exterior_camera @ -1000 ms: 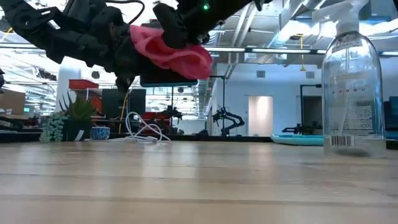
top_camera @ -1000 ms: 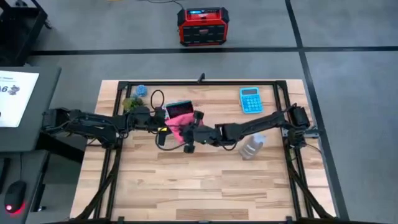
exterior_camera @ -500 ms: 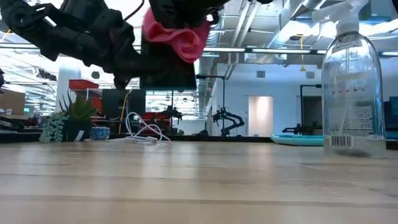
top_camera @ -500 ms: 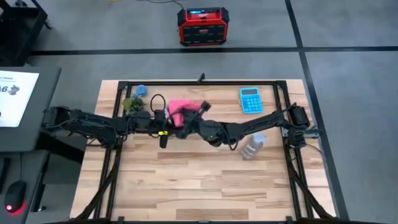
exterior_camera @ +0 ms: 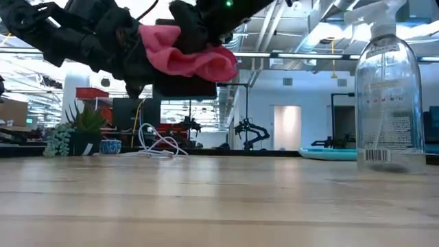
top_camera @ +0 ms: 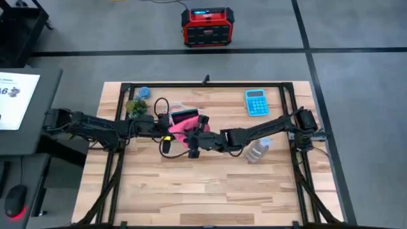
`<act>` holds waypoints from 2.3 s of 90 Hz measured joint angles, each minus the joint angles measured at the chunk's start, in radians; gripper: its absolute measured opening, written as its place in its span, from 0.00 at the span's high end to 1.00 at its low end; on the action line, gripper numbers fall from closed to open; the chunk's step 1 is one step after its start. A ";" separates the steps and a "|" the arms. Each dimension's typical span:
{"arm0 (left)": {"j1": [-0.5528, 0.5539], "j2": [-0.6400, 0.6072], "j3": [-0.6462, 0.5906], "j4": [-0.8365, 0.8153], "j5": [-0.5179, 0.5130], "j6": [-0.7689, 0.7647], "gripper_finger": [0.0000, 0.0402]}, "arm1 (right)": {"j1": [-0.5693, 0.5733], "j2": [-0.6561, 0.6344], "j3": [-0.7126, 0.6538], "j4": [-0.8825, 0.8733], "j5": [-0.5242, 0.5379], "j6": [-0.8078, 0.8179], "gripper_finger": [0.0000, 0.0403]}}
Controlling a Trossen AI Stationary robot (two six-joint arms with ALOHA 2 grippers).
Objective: Apply microfiber cloth
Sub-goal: Wipe the front of the cellphone with the pink microfiber cloth
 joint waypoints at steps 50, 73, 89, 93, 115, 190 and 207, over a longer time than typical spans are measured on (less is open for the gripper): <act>-0.003 0.001 0.001 -0.007 0.027 0.005 0.97 | -0.046 -0.004 0.002 0.341 0.092 -0.204 1.00; -0.003 0.001 0.000 -0.004 0.022 0.026 0.97 | -0.032 0.000 0.000 0.027 -0.080 -0.022 1.00; -0.003 -0.002 0.003 0.011 0.015 0.030 0.97 | -0.031 0.003 -0.003 0.239 0.078 -0.140 1.00; -0.003 -0.002 0.004 0.010 0.015 0.027 0.97 | -0.032 0.003 -0.003 0.321 0.115 -0.182 1.00; -0.004 -0.002 0.004 -0.002 0.030 0.030 0.97 | -0.042 0.001 -0.002 0.480 0.062 -0.276 1.00; -0.003 -0.002 0.003 0.000 0.016 0.008 0.97 | -0.024 -0.003 0.001 0.392 0.288 -0.177 1.00; -0.003 0.002 -0.001 -0.028 0.019 -0.003 0.97 | -0.016 -0.003 0.003 0.124 0.217 0.021 1.00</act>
